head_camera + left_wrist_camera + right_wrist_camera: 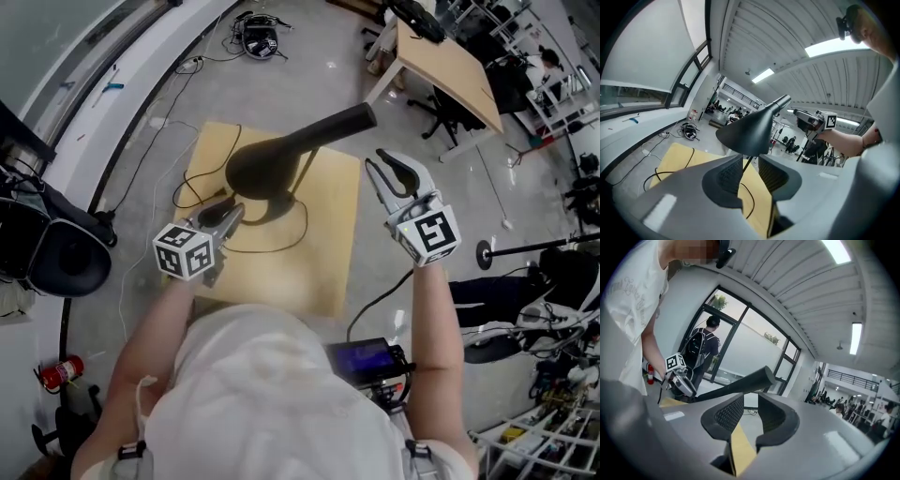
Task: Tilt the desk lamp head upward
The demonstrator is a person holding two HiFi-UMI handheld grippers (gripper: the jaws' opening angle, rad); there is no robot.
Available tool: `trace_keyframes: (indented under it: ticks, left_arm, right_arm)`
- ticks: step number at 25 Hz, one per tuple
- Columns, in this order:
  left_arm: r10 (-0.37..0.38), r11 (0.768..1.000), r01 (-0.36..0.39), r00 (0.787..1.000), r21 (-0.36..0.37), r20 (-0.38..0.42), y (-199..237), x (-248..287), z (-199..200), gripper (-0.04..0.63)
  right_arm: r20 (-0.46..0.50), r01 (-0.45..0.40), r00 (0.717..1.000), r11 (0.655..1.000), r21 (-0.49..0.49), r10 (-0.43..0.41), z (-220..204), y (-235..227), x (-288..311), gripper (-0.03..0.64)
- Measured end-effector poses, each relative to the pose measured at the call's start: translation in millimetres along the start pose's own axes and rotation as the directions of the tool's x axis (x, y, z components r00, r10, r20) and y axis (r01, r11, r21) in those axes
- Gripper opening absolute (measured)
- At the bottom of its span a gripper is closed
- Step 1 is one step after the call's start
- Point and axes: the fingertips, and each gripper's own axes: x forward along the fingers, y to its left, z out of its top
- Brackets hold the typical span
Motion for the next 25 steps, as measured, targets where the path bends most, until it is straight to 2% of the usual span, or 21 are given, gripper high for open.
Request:
trace_keyframes:
  ticks: [4, 6, 12, 15, 20, 25]
  left_arm:
    - [-0.019, 0.999, 0.018, 1.0, -0.028, -0.007, 5, 8, 1, 0.13]
    - [-0.038, 0.998, 0.037, 0.999, -0.05, -0.014, 6, 14, 2, 0.143]
    - [-0.087, 0.979, 0.085, 0.996, -0.184, -0.002, 17, 18, 2, 0.18]
    - [-0.096, 0.976, 0.095, 0.995, -0.198, 0.003, 16, 21, 4, 0.194]
    - [-0.106, 0.973, 0.107, 0.994, -0.206, 0.012, 12, 27, 12, 0.201]
    - [-0.097, 0.975, 0.097, 0.995, -0.198, 0.008, 14, 25, 11, 0.199]
  right_arm:
    - [-0.015, 0.023, 1.0, 0.997, -0.074, -0.025, 19, -13, 2, 0.124]
    - [-0.042, 0.035, 0.998, 0.989, -0.145, -0.042, 24, -19, 5, 0.141]
    - [-0.13, 0.009, 0.989, 0.917, -0.399, -0.066, 38, -24, 19, 0.193]
    - [-0.183, -0.048, 0.981, 0.851, -0.523, -0.057, 40, -23, 27, 0.226]
    - [-0.288, -0.177, 0.957, 0.708, -0.683, -0.038, 31, -16, 41, 0.272]
    - [-0.356, -0.249, 0.929, 0.542, -0.803, -0.1, 23, -17, 54, 0.299]
